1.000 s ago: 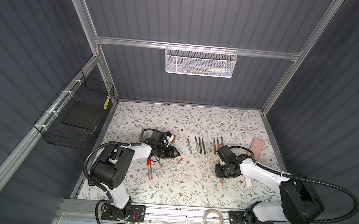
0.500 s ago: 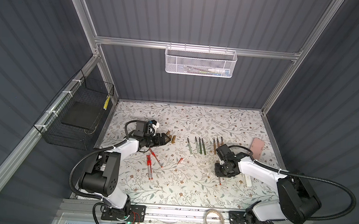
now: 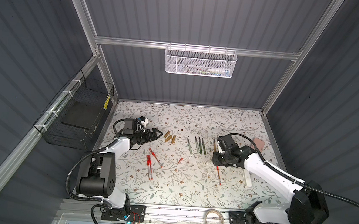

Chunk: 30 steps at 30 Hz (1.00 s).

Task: Remove pen caps from pens
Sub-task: Pick up the pen from the middle-left of the table.

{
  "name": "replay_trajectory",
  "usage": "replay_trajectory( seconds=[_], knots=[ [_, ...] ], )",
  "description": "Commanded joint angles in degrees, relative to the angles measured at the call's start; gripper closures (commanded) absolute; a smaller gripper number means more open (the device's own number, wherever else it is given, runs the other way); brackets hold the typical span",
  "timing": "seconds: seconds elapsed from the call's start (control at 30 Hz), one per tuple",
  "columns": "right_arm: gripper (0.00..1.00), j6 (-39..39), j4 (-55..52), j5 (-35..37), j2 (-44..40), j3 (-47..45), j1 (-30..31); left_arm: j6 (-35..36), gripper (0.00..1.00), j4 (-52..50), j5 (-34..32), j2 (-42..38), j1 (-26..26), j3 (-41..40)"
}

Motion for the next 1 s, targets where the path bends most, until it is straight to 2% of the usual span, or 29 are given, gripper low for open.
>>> replay_trajectory(
  seconds=[0.0, 0.27, 0.43, 0.6, 0.83, 0.97],
  knots=[
    [0.60, 0.6, 2.4, -1.6, 5.0, 4.3, 3.6, 1.0, 0.00, -1.6, 1.5, -2.3, 2.0, 1.6],
    [0.58, -1.1, 5.0, -3.0, 20.8, 20.3, 13.3, -0.1, 0.00, -3.2, -1.2, -2.8, 7.5, 2.6],
    [0.56, -2.8, 2.2, -4.6, 30.7, 32.2, 17.2, -2.6, 0.00, -2.5, -3.5, -3.3, 11.0, 1.3],
    [0.55, -4.2, 2.3, -6.1, 37.8, 39.7, 19.8, -2.4, 0.00, -1.5, -3.5, -3.3, 11.7, 0.8],
    [0.55, -7.9, -1.0, -3.6, 47.2, 51.5, 22.6, -2.4, 0.00, -2.2, -3.7, -3.1, 11.8, 1.2],
    [0.60, -9.3, -6.0, -3.3, 53.7, 59.9, 22.9, -2.4, 0.00, -3.3, -3.5, -3.4, 11.9, 1.8]
  ],
)
